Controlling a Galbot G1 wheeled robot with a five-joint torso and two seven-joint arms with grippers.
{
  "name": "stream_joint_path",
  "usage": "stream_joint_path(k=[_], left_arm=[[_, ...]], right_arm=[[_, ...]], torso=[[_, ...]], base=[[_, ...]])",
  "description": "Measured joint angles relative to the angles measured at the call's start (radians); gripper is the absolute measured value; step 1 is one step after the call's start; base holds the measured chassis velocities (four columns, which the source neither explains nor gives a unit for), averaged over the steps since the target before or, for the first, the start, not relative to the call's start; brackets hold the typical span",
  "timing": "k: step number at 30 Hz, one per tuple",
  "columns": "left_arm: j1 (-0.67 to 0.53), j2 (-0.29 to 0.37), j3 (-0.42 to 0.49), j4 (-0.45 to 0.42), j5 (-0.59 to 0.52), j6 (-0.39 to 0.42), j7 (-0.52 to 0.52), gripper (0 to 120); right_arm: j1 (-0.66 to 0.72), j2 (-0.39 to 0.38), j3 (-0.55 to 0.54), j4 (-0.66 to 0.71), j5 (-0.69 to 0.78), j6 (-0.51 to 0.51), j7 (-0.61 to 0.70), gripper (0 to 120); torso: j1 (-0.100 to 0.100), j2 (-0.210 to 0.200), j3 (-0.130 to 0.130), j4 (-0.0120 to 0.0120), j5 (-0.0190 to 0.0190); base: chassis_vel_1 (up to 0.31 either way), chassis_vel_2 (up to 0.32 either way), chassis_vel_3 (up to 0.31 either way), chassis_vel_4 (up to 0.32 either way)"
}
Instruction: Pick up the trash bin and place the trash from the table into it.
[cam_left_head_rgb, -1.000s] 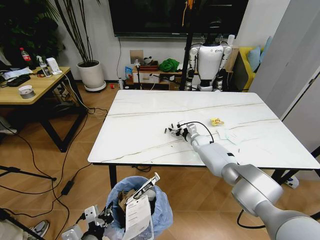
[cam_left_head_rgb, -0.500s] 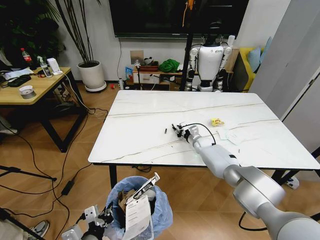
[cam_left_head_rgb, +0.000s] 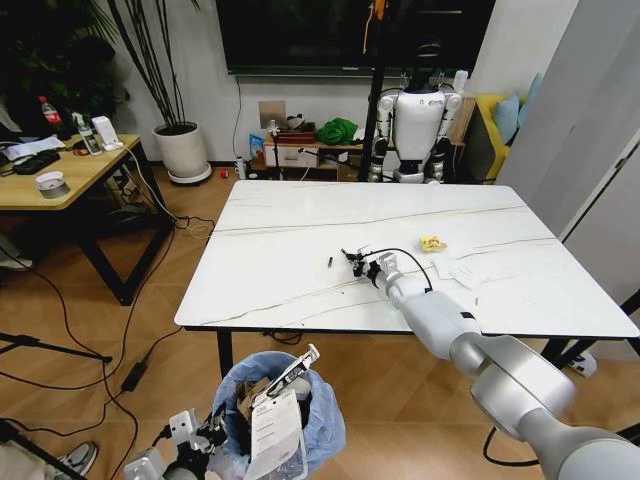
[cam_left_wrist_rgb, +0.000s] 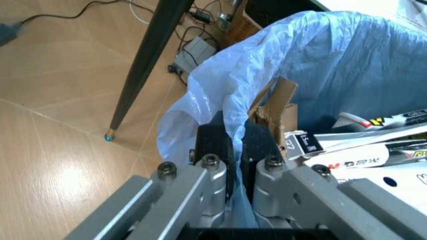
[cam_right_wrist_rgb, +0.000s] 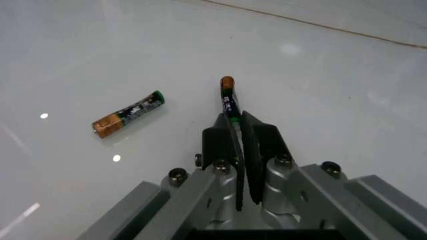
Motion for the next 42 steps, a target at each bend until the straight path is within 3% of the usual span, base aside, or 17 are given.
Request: stream_joint_path(k=[3, 8, 18, 22, 25, 34, 42], left_arm=[[-0.004, 0.004, 0.003, 0.002, -0.002, 0.0, -0.001, 0], [-0.016, 0.017, 0.013, 0.01, -0.01, 0.002, -0.003, 0], [-0.025, 0.024, 0.026, 0.013, -0.011, 0.004, -0.005, 0], [-0.026, 0.026, 0.026, 0.008, -0.011, 0.005, -0.005, 0], [-0.026, 0.027, 0.027, 0.005, -0.011, 0.005, -0.005, 0], [-0.01, -0.005, 0.019, -0.007, 0.016, 0.002, 0.001, 0], [0.0, -0.025, 0.011, -0.019, 0.03, 0.0, 0.006, 0]], right_arm=[[-0.007, -0.051, -0.034, 0.11, 0.061, -0.018, -0.001, 0], [-0.052, -0.202, -0.079, 0.402, 0.168, -0.06, 0.033, 0], [-0.151, -0.403, -0.054, 0.7, 0.221, -0.088, 0.067, 0], [-0.263, -0.506, -0.003, 0.918, 0.228, -0.102, 0.085, 0], [-0.3, -0.539, 0.022, 0.987, 0.227, -0.104, 0.086, 0], [-0.493, -0.752, 0.125, 1.367, 0.138, -0.02, 0.0, 0], [-0.622, -0.827, 0.114, 1.548, -0.01, 0.041, -0.044, 0]], torso=[[0.0, 0.0, 0.0, 0.0001, -0.0007], [0.0, 0.0, -0.001, -0.0003, -0.0008], [0.0, 0.001, -0.001, -0.0004, -0.0005], [-0.001, 0.001, -0.001, -0.0003, -0.0003], [-0.001, 0.001, -0.001, -0.0002, -0.0002], [-0.001, 0.001, -0.001, -0.0002, -0.0005], [-0.001, 0.001, -0.001, -0.0002, -0.0006]], base=[[0.0, 0.0, 0.0, 0.0], [0.0, 0.0, 0.0, 0.0], [0.0, 0.0, 0.0, 0.0], [0.0, 0.0, 0.0, 0.0], [0.0, 0.0, 0.0, 0.0], [0.0, 0.0, 0.0, 0.0], [0.0, 0.0, 0.0, 0.0]])
